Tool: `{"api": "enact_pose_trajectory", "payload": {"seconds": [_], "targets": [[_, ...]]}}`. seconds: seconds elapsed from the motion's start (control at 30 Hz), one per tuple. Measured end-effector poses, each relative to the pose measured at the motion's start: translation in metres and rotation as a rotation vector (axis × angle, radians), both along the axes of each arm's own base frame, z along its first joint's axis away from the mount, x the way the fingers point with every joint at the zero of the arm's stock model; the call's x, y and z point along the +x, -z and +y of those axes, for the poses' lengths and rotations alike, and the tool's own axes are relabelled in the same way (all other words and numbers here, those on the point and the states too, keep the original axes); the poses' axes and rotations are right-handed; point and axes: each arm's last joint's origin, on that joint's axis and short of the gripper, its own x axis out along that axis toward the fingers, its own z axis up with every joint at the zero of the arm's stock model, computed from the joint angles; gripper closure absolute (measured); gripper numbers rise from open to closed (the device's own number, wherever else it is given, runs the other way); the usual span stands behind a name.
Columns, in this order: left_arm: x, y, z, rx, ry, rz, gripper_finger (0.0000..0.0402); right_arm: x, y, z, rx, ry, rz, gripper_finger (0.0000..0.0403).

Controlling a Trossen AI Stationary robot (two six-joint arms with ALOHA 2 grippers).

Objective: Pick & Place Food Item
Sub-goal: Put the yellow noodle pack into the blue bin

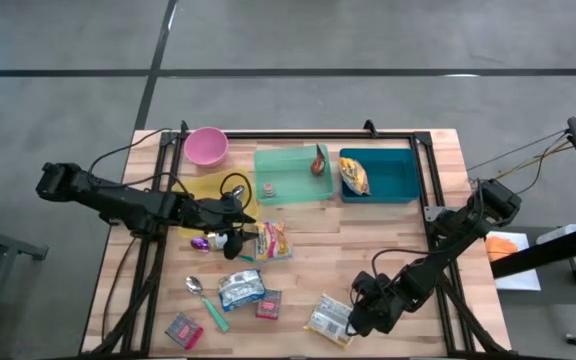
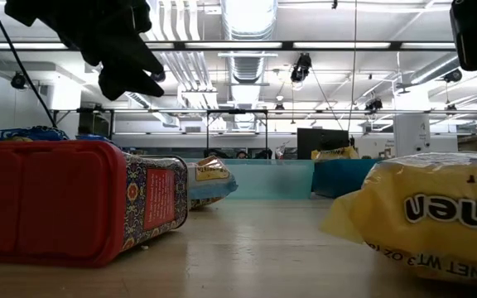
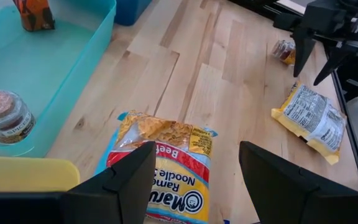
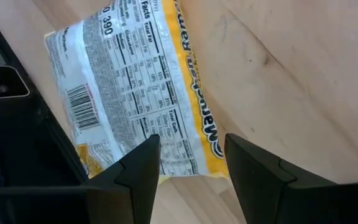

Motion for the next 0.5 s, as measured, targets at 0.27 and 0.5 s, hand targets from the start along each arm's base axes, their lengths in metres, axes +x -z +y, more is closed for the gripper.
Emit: {"api": "enact_pose_trajectory", "payload": {"seconds": [0.27,0.5], "targets": [[-0.0012,0.0017,0.0002,0.003,-0.001,0.021,0.0161,0.0018,-0.0013,0.0018,0.023,0.002,-0.021,0.0225],[-0.0013,0.0017,0.0002,0.003,0.000,0.022,0.0161,0.0044,0.0027,0.0056,0.040,-0.007,-0.035,0.0225]]}}
